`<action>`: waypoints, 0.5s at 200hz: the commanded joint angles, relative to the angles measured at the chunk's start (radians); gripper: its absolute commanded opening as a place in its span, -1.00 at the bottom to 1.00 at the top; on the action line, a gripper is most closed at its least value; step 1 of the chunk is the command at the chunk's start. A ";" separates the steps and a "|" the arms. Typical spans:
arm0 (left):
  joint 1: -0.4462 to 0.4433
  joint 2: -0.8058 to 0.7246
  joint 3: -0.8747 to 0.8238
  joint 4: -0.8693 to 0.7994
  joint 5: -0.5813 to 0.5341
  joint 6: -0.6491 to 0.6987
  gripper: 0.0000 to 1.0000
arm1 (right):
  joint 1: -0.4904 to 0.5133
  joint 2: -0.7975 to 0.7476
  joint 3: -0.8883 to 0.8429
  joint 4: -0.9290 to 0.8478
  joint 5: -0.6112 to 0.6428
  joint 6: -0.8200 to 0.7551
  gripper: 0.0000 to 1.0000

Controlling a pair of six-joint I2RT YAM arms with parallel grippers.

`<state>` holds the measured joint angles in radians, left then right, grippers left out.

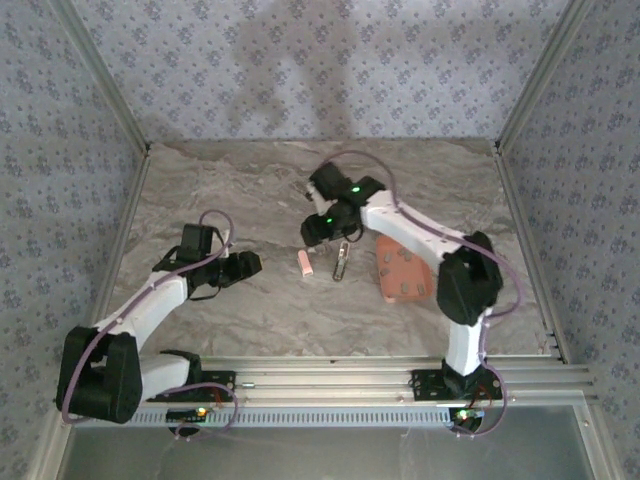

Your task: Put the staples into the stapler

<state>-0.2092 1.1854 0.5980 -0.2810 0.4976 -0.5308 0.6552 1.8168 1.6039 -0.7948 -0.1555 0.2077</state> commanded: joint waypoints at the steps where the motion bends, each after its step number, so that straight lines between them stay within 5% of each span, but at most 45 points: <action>1: 0.004 0.015 0.026 0.071 0.067 0.034 0.18 | -0.086 -0.025 -0.080 0.065 -0.156 -0.190 0.33; 100: 0.001 0.073 0.057 0.089 0.082 0.037 0.15 | -0.222 0.165 -0.069 0.028 -0.377 -0.342 0.33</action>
<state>-0.2092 1.2491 0.6182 -0.2058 0.5644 -0.5129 0.4366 1.9541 1.5322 -0.7368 -0.4541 -0.0757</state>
